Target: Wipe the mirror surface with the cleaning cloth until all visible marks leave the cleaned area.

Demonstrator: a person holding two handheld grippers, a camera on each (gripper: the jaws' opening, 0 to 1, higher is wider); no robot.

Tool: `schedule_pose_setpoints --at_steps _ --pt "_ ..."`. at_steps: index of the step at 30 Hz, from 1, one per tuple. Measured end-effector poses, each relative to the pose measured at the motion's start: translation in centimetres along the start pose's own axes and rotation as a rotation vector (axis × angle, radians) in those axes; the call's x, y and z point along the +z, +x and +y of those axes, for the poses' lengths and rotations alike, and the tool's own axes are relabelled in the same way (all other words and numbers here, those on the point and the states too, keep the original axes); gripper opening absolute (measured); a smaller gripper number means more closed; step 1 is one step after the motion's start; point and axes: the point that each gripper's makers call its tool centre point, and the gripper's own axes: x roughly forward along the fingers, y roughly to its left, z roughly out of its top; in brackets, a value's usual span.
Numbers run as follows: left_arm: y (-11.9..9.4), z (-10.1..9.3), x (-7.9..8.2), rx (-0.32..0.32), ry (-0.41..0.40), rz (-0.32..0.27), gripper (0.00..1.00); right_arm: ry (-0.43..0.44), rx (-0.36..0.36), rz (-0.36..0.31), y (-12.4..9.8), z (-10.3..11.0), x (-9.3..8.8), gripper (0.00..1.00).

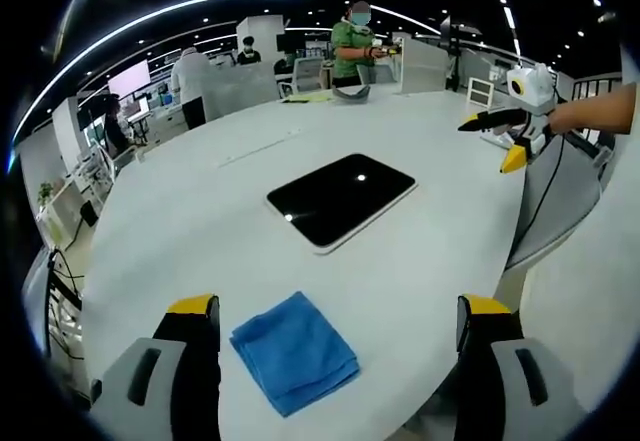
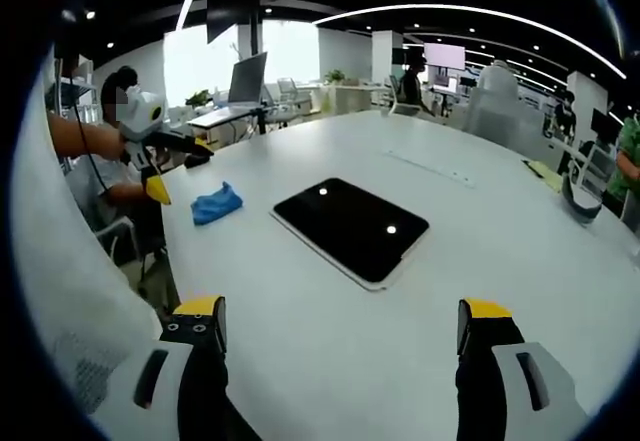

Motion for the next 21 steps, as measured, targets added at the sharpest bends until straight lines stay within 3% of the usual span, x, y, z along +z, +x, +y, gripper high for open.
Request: schedule_pose_setpoints --at_steps 21 --pt "-0.03 0.26 0.14 0.005 -0.002 -0.002 0.99 0.002 0.007 0.002 0.07 0.13 -0.01 0.95"
